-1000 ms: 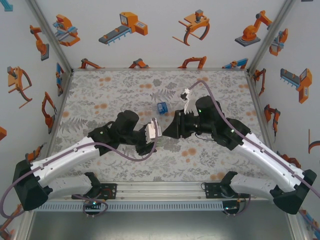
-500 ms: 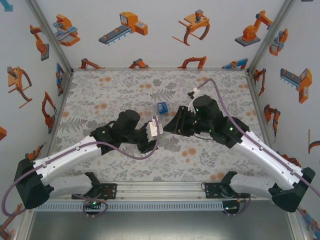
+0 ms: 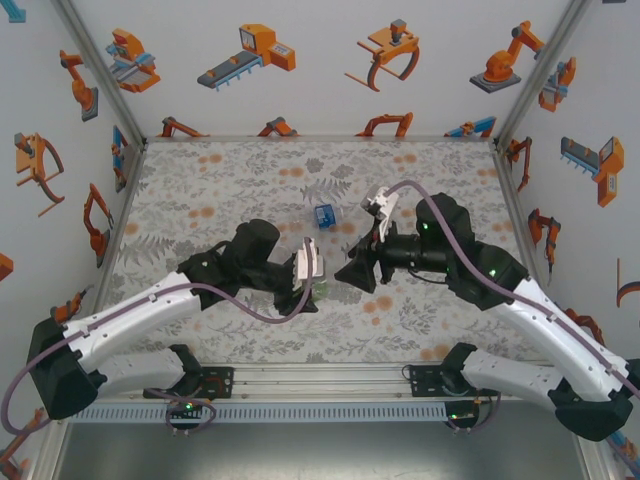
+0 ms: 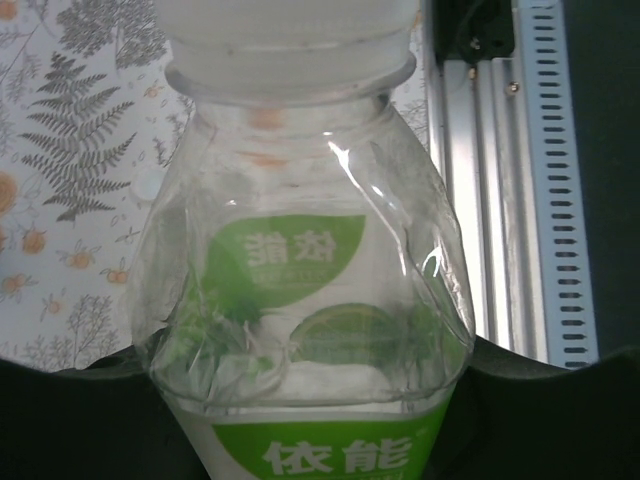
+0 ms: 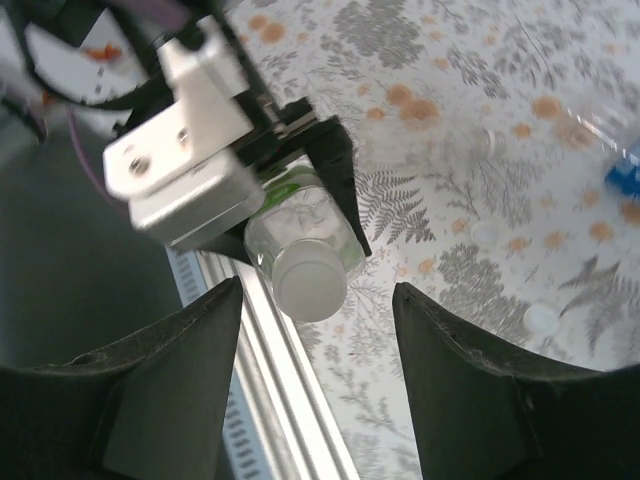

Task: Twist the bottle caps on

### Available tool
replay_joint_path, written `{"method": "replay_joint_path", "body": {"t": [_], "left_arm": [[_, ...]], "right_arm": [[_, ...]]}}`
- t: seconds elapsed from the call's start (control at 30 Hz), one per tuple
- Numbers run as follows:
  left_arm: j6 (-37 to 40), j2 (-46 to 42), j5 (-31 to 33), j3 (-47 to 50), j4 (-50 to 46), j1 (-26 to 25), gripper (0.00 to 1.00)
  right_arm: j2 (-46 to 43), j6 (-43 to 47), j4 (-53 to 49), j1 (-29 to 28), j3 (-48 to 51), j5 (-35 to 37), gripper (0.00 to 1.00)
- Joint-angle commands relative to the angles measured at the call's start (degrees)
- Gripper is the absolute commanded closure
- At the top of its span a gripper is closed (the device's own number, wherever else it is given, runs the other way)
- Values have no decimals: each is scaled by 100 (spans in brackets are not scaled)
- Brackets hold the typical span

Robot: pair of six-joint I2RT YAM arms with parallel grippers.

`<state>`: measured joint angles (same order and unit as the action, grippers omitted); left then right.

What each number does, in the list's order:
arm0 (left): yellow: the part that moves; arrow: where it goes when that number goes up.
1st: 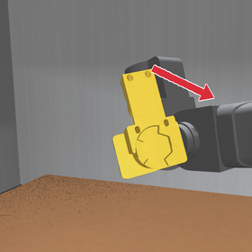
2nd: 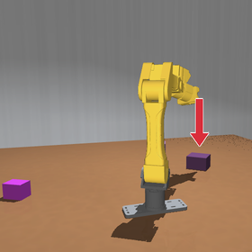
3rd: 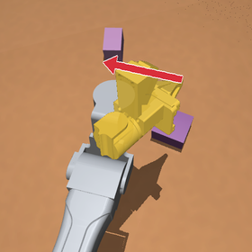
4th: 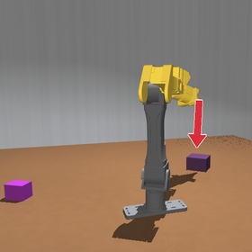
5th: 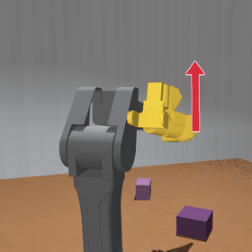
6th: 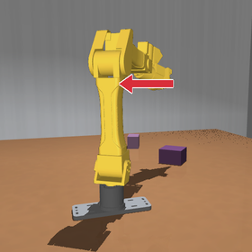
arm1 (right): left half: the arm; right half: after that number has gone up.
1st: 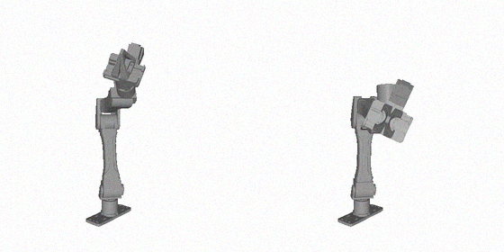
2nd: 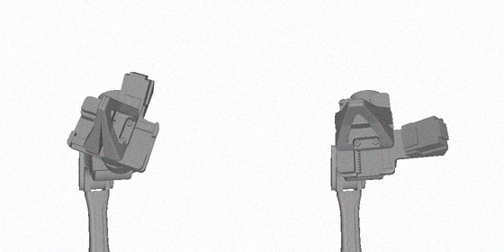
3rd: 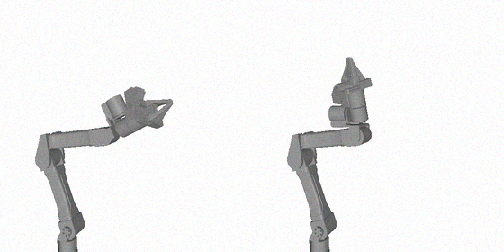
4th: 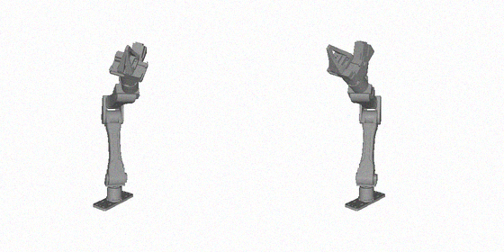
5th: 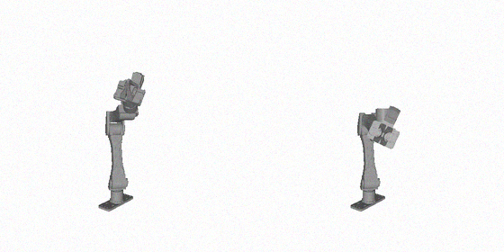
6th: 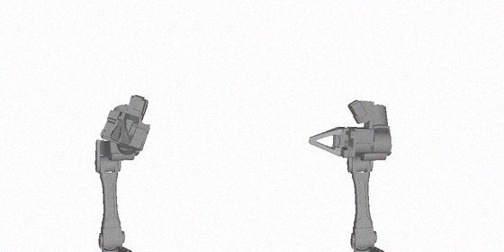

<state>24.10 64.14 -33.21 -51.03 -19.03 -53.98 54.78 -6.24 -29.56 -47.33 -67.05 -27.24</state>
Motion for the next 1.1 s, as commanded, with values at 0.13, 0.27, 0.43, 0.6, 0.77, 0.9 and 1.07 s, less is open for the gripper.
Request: {"method": "replay_joint_path", "body": {"t": [0.13, 0.27, 0.43, 0.6, 0.77, 0.9, 1.07], "left_arm": [[82, -232, -628, -185, -105, -34, 100], [70, -260, -722, -180, -106, -32, 100], [55, -271, -720, -189, -107, -34, 100], [57, -275, -694, -180, -116, -34, 100], [55, -262, -685, -189, -113, -34, 100], [61, -240, -651, -197, -94, -34, 100], [-22, -269, -345, -133, 91, -34, 100]], "right_arm": [[-109, 1813, 257, -4, 176, -1487, 41], [-59, 1671, 545, -3, 316, -1391, 44], [-42, 1591, 727, 0, 418, -1399, 50], [-41, 1485, 853, -4, 476, -1384, 60], [5, 1450, 797, -4, 522, -1359, 60], [75, 1134, 776, -4, 501, -1139, 72], [206, -202, 908, -4, 481, -354, 100]]}}
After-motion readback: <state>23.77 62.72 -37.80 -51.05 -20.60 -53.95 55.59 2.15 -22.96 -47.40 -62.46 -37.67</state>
